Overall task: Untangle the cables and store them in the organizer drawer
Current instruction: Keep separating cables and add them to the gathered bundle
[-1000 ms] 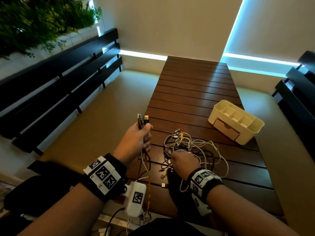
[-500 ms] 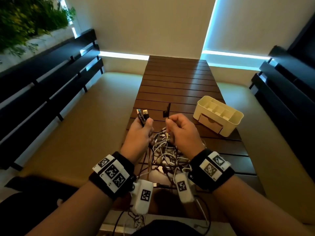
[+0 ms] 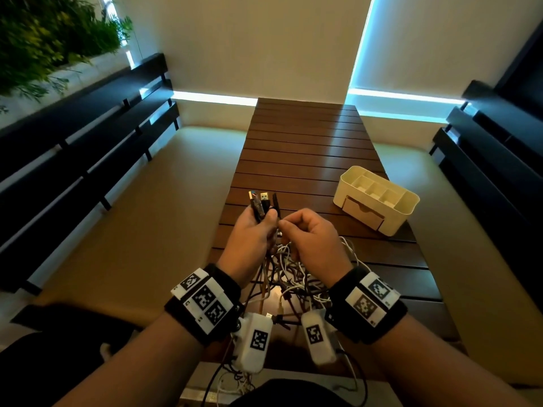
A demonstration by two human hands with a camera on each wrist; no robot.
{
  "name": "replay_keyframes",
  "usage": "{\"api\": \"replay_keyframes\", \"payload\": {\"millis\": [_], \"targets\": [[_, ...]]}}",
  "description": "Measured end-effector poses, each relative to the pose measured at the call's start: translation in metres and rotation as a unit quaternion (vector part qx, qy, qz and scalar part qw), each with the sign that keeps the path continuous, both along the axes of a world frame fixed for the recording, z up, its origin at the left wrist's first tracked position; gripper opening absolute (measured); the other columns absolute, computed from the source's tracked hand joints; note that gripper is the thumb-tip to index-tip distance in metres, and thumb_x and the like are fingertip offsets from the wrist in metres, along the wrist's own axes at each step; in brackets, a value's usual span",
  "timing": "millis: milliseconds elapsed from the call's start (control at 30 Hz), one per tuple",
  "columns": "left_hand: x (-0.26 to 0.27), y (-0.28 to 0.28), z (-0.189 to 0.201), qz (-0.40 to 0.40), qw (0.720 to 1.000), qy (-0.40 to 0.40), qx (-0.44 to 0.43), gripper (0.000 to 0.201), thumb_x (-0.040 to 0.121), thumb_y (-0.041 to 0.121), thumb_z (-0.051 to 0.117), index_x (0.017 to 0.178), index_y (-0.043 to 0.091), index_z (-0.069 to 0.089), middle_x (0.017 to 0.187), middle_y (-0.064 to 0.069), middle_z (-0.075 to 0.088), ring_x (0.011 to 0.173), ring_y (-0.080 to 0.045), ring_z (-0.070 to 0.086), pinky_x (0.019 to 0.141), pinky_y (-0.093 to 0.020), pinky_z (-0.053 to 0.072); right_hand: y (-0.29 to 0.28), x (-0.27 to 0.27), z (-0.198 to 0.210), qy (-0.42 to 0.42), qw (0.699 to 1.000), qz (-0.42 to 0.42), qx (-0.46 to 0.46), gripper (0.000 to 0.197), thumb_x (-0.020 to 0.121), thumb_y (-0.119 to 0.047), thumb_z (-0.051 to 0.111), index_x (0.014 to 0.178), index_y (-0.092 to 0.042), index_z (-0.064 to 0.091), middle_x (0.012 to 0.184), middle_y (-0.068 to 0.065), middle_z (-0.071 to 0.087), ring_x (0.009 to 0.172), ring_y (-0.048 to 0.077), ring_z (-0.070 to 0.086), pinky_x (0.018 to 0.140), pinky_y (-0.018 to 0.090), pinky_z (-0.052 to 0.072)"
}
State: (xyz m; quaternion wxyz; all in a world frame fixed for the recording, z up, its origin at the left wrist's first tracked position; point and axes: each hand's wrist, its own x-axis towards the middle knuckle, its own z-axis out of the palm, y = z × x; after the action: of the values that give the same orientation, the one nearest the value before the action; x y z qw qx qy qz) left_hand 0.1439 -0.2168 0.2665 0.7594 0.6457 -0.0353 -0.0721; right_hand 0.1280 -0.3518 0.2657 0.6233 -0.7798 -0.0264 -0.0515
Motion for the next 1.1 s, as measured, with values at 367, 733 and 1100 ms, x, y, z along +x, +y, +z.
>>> {"api": "replay_keyframes", "payload": {"millis": [367, 733, 1100], "targets": [[-0.005, 0.011, -0.013, 0.019, 0.997, -0.028, 0.069, 0.008, 0.101, 0.016, 0.054, 0.101, 0.011, 0.060, 0.064, 0.013, 0.057, 0.050, 0.002, 0.051, 0.055, -0.021, 0.042, 0.000, -0.007, -0.013, 0.014, 0.998, 0.056, -0.018, 0.009, 0.096, -0.020, 0.063, 0.092, -0.012, 0.065, 0.066, -0.003, 0.066, 0.052, 0.010, 0.061, 0.048, 0.018, 0.046], [-0.023, 0.029, -0.025, 0.008, 0.996, 0.057, 0.064, 0.017, 0.103, 0.013, 0.047, 0.103, -0.001, 0.056, 0.052, 0.010, 0.039, 0.046, -0.009, 0.032, 0.051, -0.027, 0.029, -0.005, 0.005, -0.092, 0.278, 0.924, 0.168, -0.201, 0.015, 0.100, -0.028, 0.055, 0.099, -0.019, 0.066, 0.095, 0.002, 0.069, 0.076, 0.017, 0.070, 0.059, 0.027, 0.058], [-0.031, 0.026, -0.037, -0.025, 0.993, 0.067, 0.095, 0.020, 0.100, 0.017, 0.055, 0.091, 0.000, 0.057, 0.059, 0.001, 0.032, 0.050, -0.014, 0.028, 0.050, -0.028, 0.028, 0.022, 0.008, -0.137, 0.222, 0.780, 0.254, -0.527, 0.064, 0.078, -0.048, 0.075, 0.130, -0.017, 0.052, 0.127, 0.008, 0.051, 0.115, 0.032, 0.056, 0.091, 0.043, 0.050]]}}
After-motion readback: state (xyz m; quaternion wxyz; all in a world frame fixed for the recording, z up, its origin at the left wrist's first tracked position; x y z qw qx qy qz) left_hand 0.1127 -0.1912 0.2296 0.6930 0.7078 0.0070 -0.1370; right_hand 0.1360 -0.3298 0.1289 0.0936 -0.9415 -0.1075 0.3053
